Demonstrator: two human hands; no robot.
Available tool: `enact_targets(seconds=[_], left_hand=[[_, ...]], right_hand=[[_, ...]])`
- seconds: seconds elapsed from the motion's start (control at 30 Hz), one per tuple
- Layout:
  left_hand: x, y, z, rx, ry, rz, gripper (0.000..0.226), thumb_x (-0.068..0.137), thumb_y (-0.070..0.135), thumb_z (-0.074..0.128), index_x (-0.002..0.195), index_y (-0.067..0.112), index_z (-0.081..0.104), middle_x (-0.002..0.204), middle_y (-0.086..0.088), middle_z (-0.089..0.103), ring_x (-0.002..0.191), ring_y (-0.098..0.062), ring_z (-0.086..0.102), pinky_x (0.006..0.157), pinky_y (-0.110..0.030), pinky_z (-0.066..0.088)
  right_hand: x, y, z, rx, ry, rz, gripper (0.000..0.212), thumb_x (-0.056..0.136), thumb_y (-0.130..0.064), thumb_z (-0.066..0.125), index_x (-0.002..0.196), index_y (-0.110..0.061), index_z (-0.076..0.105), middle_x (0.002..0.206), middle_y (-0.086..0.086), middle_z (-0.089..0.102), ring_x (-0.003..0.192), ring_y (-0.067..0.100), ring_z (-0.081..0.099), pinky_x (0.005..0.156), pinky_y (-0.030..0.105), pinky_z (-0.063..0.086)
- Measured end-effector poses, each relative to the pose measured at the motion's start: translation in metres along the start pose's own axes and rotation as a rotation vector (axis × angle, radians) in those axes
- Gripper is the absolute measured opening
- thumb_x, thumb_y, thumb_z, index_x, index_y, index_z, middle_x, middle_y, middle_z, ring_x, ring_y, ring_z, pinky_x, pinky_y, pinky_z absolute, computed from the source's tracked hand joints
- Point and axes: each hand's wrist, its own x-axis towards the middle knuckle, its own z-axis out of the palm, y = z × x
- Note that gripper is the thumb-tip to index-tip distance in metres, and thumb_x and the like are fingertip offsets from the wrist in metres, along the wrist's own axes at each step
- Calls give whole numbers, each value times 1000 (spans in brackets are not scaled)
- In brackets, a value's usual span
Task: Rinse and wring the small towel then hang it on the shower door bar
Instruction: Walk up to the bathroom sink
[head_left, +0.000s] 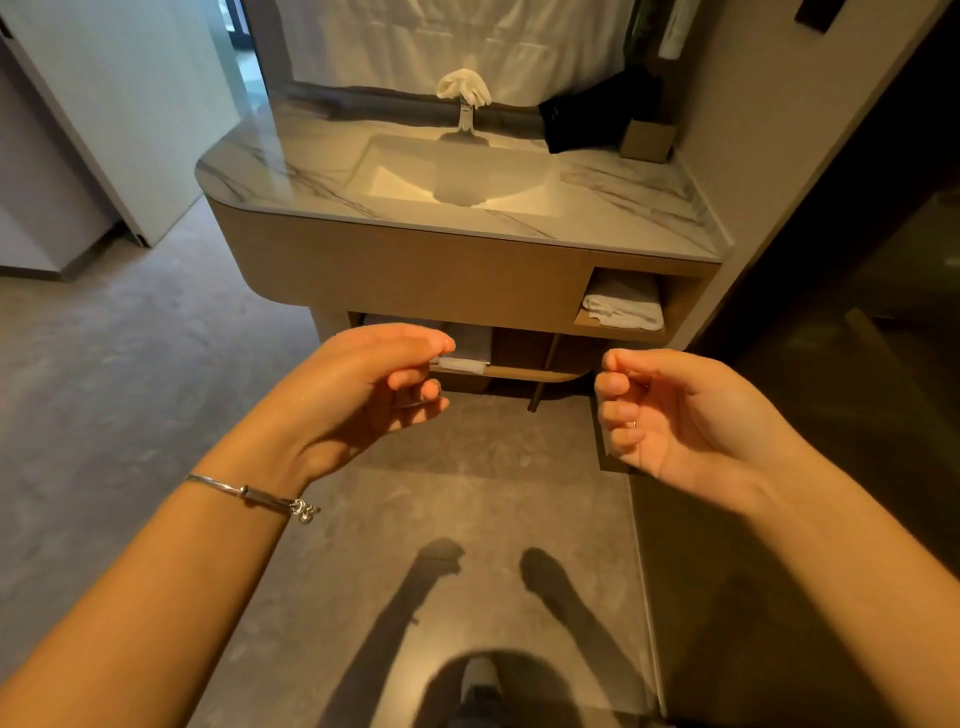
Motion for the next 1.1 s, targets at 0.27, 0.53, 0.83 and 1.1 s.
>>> enact_targets(seconds=[0.27,0.53,0.83,1.1], left_hand=[[71,15,-5,-73,74,2,8,71,21,65,73,16,71,37,7,43,47,-7,54,65,-25,59],[151,29,-31,-141,113,-19,6,71,18,63,72,16,68,32,7,35,41,-6,47,69,-27,58],[243,63,-68,-278,42,-18,9,74,15,56,70,14,64,30,7,33,38,-6,41,60,-24,55],[345,86,-85,-186,29,-55,39,75,23,51,37,16,53,31,5,35,40,-6,43,62,-20,55]], right_hand=[[66,-44,-11,-4,-63,18,4,69,-20,60,70,-16,59,57,-4,52,47,6,42,41,15,32],[149,-79,-9,49,-97,55,8,74,-19,55,66,-17,57,55,-5,47,44,5,36,40,15,24],[237,-123,-5,67,-86,4,15,82,-21,50,67,-18,50,50,-8,41,42,4,35,41,16,26],[322,-169,-23,79,-36,11,6,71,-19,56,70,-15,51,53,-6,40,42,5,34,38,16,27]])
